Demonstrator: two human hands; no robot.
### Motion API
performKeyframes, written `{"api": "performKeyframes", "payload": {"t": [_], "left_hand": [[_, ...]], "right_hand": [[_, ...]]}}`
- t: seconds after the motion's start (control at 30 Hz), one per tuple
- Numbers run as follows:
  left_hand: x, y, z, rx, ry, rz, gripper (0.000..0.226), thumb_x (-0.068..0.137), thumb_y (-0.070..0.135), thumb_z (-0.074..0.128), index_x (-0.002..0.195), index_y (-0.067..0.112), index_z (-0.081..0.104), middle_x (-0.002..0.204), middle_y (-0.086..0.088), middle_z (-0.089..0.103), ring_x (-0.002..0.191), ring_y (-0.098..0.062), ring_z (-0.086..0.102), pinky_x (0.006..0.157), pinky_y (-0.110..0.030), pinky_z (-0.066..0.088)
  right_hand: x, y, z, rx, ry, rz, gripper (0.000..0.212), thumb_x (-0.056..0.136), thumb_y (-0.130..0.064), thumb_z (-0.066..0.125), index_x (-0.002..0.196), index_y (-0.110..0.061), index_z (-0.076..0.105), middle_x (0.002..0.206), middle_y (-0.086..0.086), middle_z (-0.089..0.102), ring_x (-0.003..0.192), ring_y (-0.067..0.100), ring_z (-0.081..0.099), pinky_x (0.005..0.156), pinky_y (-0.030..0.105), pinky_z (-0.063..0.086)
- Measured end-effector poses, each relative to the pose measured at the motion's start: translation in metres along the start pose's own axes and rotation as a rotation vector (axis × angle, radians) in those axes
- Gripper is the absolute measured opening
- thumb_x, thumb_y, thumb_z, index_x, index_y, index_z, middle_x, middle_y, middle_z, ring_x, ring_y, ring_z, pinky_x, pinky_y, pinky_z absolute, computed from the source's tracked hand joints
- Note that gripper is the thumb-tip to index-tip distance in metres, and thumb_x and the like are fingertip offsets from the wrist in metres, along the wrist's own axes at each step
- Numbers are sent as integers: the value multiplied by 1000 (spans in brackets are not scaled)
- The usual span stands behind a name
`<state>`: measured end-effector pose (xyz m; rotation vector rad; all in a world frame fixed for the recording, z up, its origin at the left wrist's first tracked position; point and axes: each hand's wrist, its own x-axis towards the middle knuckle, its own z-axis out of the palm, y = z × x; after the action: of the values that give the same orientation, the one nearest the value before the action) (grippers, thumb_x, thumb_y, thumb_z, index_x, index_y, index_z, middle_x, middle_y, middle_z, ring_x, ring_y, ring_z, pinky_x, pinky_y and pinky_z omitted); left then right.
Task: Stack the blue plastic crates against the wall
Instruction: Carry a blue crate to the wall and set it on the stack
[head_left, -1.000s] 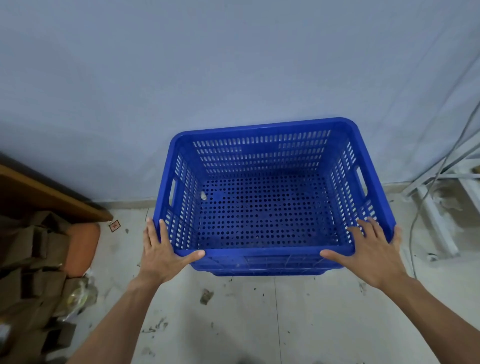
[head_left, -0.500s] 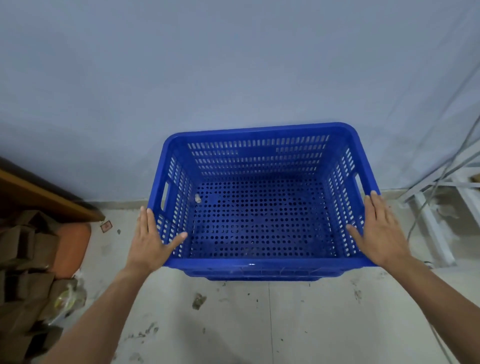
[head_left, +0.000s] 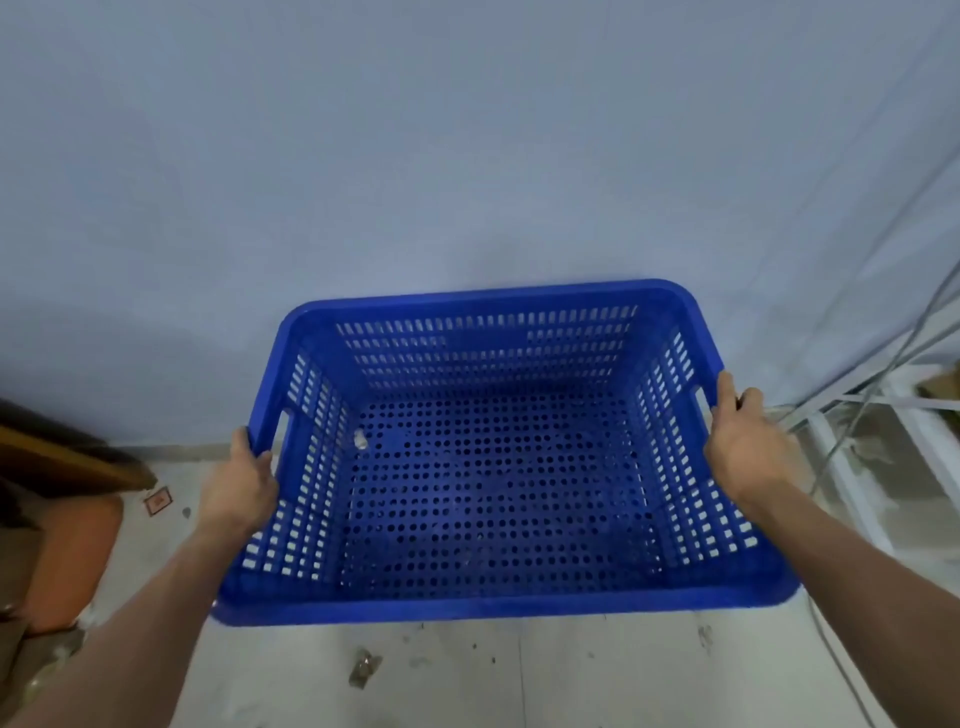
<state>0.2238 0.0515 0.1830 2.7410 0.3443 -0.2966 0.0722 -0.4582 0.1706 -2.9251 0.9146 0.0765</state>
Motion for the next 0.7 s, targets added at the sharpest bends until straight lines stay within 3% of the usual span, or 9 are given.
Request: {"api": "performKeyframes", "payload": {"t": [0.23,0.37,0.5,0.6,0.7], "left_hand": [[-12,8,-1,-10,-9,21,30,103,20,40,130,6,37,101,-29,61,87,-46,62,81,-61,52],[-8,9,-5,-48,-105,-18,42,104,22,39,143,12,28,121,-29,58,101,-47,61,91,-62,49],[-6,-7,3,15,-172,34,78,100,26,48,157,12,-4,163,-21,13,145,-45,28,118,-60,26],[-18,-30,13,115,-174,130,96,96,35,56,155,12,-16,167,-13,-8,153,-37,6,123,-56,16],[-36,-50,17,175,-175,149,98,96,46,52,154,16,-20,167,-9,-16,154,-34,3,122,-56,18]], "right_hand": [[4,7,9,8,-3,17,72,85,0,48,146,-15,14,104,17,40,53,29,42,49,41,42],[7,7,13,-19,-12,14,82,84,3,47,150,-15,2,110,18,39,61,29,45,52,41,43],[4,9,10,-62,-99,-1,95,85,-10,55,150,-14,-14,125,19,37,96,36,50,71,43,43],[-15,17,4,-38,-161,4,100,84,-21,59,150,-15,-16,133,19,36,108,39,49,83,48,46],[-51,24,0,62,-226,55,98,86,-20,57,151,-12,-16,140,21,33,115,40,46,89,50,44]]}}
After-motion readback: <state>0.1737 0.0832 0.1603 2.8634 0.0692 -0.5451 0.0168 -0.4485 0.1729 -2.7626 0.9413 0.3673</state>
